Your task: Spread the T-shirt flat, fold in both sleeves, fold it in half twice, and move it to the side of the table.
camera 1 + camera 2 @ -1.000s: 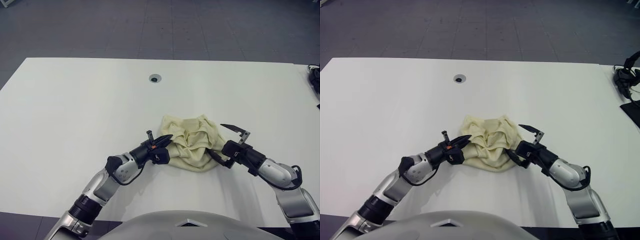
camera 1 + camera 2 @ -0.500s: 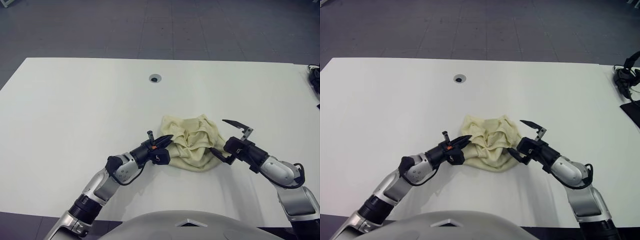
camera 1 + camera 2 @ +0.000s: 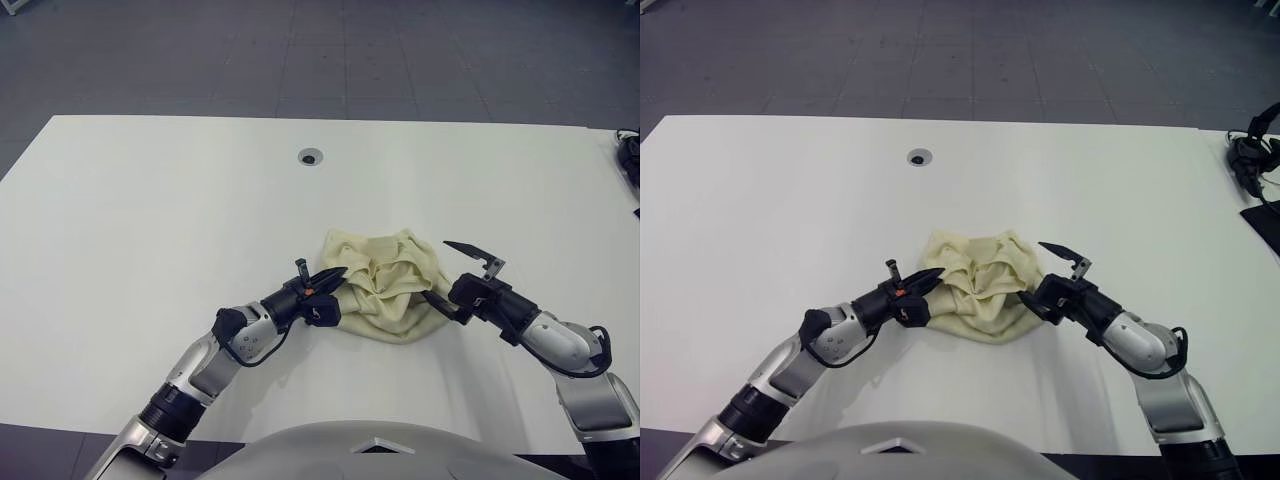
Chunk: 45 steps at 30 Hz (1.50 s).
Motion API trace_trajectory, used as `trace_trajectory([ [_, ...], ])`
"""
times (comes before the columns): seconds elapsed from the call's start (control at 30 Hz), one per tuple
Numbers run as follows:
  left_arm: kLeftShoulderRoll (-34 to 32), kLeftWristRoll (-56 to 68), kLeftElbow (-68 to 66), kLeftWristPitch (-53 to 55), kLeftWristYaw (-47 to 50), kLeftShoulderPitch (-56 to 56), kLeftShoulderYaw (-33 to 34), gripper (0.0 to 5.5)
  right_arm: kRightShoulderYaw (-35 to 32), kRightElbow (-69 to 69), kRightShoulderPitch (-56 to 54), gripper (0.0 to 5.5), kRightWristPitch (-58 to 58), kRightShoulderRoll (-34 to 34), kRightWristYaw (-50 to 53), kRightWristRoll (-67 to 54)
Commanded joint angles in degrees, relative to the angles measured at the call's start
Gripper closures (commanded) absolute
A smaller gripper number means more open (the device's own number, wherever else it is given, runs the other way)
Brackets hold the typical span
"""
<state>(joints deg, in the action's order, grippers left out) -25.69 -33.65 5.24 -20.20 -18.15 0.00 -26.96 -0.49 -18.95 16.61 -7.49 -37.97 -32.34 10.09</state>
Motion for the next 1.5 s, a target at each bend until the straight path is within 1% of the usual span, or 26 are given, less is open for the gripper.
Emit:
trace_trajectory([
  [0.03,-0.9,-2.0,-2.3,1.1,-0.9,1.0,-1.0,5.50,0.5,0.7,-0.3,1.70,-0.6,-0.5,-0.1,0.8],
  [0.27,-1.1,-2.0,-1.8,1.2,-1.0,1.3,-0.9,5.50,0.8,0.5,0.1,2.82,-1.1,-0.7,-0.4,0.9],
  [0.4,-1.2,-2.1,-1.4,1.3,-1.0,1.6,-0.8,5.50,0.9,-0.1,0.7,3.37,-1.2,-0.5,-1.0,0.0],
  [0.83,-1.2,-1.9,-1.2,1.4,-0.9,1.7,-0.8,5.50,1.0,-0.8,1.8,5.49,-1.9,-1.0,-2.2,-0.1],
  [1.17,-1.4,-0.4,-0.4,1.0,-1.4,1.3,-0.1,5.50,0.3,-1.3,1.7,5.50,-1.9,-1.4,-2.3,-0.4],
  [1.23,-1.9,2.9,1.4,0.6,-2.9,1.2,1.2,5.50,-0.6,-2.0,1.3,5.50,-1.9,-2.2,-3.3,-1.7],
  [1.3,-2.2,9.4,4.5,1.4,-5.6,1.5,3.3,5.50,-1.8,-2.7,0.4,5.50,-2.0,-3.4,-4.9,-3.8],
  [1.37,-3.1,16.9,8.4,3.2,-9.0,1.1,6.6,5.50,-3.7,-3.5,-1.5,5.50,-1.3,-5.1,-7.0,-6.8],
  [1.5,-5.6,26.7,12.7,7.0,-14.3,-1.9,12.2,5.50,-7.9,-4.9,-5.0,5.50,0.7,-8.0,-10.0,-12.3],
])
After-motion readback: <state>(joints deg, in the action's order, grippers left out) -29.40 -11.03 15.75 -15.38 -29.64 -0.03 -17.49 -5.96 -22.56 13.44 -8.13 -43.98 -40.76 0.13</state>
